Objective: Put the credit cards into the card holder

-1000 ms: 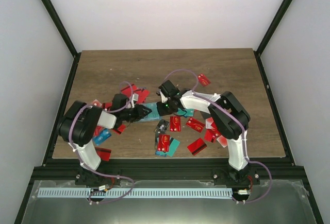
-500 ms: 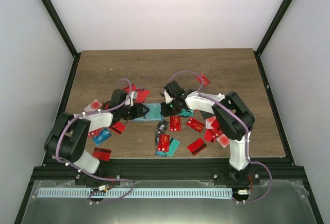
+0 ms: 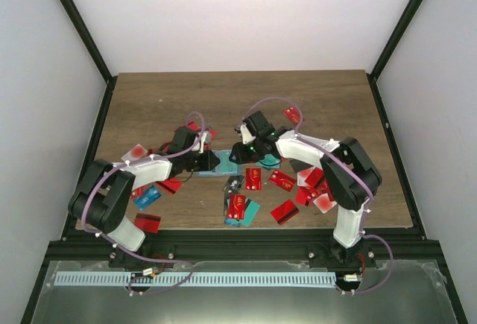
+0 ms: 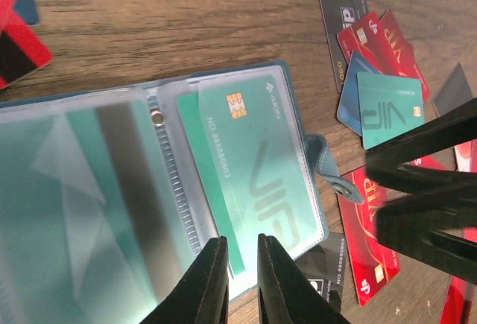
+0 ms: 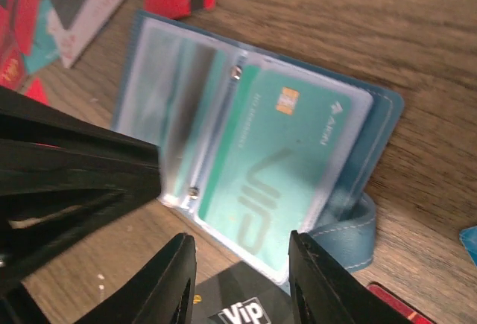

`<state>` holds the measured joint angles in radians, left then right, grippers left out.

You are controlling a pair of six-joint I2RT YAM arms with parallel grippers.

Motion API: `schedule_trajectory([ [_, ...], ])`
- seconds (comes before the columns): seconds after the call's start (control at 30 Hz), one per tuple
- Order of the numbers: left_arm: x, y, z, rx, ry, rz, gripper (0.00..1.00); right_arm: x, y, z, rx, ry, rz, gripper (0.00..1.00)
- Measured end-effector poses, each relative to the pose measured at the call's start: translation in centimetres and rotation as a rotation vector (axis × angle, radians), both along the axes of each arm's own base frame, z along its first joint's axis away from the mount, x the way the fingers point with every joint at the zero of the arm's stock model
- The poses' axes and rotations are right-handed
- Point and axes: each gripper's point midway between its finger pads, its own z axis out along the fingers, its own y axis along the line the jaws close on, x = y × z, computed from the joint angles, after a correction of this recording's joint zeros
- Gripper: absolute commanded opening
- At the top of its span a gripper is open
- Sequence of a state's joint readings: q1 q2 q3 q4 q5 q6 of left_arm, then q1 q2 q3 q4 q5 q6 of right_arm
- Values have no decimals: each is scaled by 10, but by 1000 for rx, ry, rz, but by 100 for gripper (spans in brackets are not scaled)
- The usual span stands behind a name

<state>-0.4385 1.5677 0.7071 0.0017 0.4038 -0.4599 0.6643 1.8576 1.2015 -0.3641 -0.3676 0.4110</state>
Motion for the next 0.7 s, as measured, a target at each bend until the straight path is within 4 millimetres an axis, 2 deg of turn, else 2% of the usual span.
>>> schedule_trajectory([
  [0.07,0,-5,-4,6,6,-13,10,2,4,13,33,-19,3,38],
  [0.13,0,-8,-10,15,16,-21,8,5,7,19,45,-28,-1,38],
  [0.3,0,-12,-23,33,42,-30,7,18,13,23,71,-40,-19,37],
  [0.43,0,-14,-30,43,52,-39,6,30,12,8,65,-18,-41,37],
  [0.57,2,-15,-30,48,48,-41,6,31,7,-16,40,28,-50,39],
  [0.7,3,-16,-32,53,47,-42,5,29,7,-23,33,46,-51,40],
])
